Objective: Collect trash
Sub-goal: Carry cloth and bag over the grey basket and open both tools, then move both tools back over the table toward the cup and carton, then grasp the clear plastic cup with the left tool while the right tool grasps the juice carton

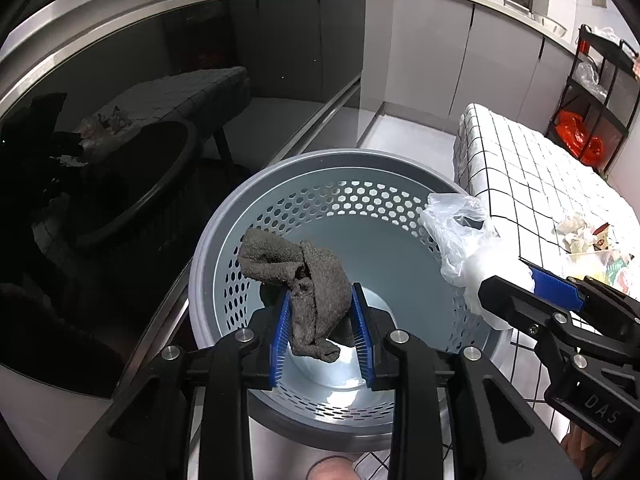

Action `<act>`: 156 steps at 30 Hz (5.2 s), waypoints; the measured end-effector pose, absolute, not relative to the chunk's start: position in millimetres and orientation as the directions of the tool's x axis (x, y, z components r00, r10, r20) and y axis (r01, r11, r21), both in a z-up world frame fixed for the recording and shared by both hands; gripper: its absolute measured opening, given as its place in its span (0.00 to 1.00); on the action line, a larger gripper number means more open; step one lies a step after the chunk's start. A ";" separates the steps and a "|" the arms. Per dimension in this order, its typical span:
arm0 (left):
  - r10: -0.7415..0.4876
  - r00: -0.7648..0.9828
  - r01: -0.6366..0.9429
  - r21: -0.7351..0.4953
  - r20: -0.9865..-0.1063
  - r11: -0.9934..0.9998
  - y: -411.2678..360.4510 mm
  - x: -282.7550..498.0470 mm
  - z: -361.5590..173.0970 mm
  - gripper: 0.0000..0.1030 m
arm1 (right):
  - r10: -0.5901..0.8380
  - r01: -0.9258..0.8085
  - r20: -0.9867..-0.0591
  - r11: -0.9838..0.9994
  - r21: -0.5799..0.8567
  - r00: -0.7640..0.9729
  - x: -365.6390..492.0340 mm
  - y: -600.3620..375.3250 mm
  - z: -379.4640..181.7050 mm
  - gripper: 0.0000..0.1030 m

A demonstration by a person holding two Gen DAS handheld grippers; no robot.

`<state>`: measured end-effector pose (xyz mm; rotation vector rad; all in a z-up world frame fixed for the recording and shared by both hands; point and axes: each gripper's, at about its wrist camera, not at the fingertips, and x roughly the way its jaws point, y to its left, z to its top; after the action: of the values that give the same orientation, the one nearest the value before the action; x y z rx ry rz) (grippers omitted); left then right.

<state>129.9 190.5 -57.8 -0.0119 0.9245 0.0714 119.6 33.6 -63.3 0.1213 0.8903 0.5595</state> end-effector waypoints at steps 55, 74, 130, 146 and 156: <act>0.051 0.728 -0.005 0.068 -0.683 0.998 152.1 65.9 -11.8 0.73 | 0.376 -0.237 -0.677 0.926 0.293 0.633 5.8 -79.3 -33.8 0.62; -0.098 0.715 0.157 0.022 -0.692 0.987 54.7 41.7 -8.2 0.76 | 0.147 -0.003 -0.713 0.980 0.199 0.686 -53.9 -221.8 -40.9 0.62; -0.109 0.656 0.167 0.003 -0.747 0.986 -6.6 77.2 -56.4 0.80 | 0.000 -0.057 -0.768 0.997 -0.047 0.640 47.0 -208.0 -100.9 0.50; -0.191 0.682 0.193 -0.078 -0.706 0.978 -27.0 77.1 -47.0 0.82 | 0.105 -0.001 -0.696 0.989 0.149 0.710 16.4 -241.7 -59.2 0.49; -0.121 0.719 0.117 -0.052 -0.685 0.992 -66.8 95.5 -44.5 0.85 | 0.111 0.014 -0.675 0.984 0.178 0.730 10.9 -256.8 -49.3 0.49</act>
<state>95.5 -66.8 -44.5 -0.0055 0.7576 -0.1312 10.9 -256.8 -49.3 0.1754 0.7521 0.0537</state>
